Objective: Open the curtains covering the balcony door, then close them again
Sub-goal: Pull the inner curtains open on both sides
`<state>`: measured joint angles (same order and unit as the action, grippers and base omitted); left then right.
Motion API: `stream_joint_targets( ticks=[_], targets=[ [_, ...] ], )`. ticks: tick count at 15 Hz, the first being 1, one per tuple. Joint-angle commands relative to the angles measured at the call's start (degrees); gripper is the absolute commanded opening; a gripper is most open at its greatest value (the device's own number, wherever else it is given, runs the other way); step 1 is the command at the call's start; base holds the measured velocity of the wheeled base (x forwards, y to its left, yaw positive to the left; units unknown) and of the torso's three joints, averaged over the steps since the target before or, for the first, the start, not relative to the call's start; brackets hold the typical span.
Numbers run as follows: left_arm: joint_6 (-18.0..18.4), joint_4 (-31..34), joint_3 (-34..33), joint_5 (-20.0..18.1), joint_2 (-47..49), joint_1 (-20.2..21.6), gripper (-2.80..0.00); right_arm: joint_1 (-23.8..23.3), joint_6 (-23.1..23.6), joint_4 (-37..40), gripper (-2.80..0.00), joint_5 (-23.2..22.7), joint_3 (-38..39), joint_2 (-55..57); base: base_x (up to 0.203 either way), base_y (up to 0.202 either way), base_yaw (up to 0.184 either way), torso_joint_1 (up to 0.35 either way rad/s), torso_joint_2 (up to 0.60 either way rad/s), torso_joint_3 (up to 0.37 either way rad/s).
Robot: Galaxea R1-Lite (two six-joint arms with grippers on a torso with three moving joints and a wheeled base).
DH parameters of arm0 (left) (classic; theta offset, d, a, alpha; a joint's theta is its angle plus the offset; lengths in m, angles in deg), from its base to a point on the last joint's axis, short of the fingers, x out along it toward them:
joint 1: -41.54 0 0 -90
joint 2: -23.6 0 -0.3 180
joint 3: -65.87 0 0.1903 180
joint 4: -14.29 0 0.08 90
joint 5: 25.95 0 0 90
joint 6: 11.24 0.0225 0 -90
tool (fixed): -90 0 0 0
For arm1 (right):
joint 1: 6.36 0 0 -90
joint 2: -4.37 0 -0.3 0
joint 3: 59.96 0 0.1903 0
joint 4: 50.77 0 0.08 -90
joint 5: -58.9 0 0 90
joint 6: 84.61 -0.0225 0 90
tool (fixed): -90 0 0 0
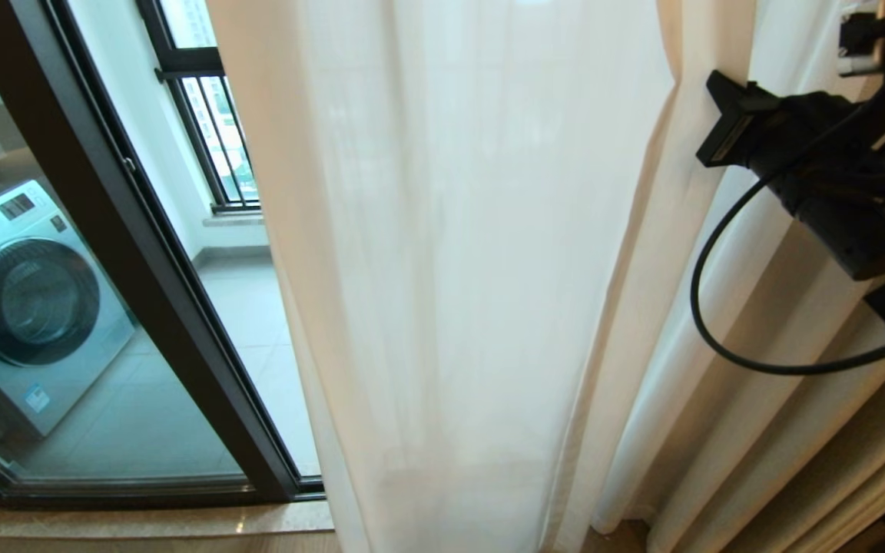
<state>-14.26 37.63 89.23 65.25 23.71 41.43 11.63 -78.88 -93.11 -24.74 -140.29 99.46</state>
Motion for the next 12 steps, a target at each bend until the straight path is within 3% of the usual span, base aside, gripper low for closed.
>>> stream_joint_targets(
  ticks=[1, 6, 12],
  targets=[
    [-0.1, 0.0, 0.0, 0.0, 0.0, 0.0, -2.80, 0.0, 0.1, -0.3, -2.80, 0.1, 0.0, 0.1, 0.000, -0.189, -0.003, 0.002, 0.00, 0.004],
    [-0.1, -0.1, 0.0, 0.0, 0.0, -0.1, -2.80, 0.0, 0.1, -0.3, -2.80, 0.1, 0.0, 0.1, 0.000, -0.172, 0.001, 0.002, 0.00, 0.003],
    [-0.1, -0.1, 0.0, 0.0, 0.0, 0.0, -2.80, 0.1, 0.1, -0.3, -2.80, 0.0, 0.2, 0.4, 0.000, -0.011, 0.000, 0.001, 0.00, 0.001]
  ],
)
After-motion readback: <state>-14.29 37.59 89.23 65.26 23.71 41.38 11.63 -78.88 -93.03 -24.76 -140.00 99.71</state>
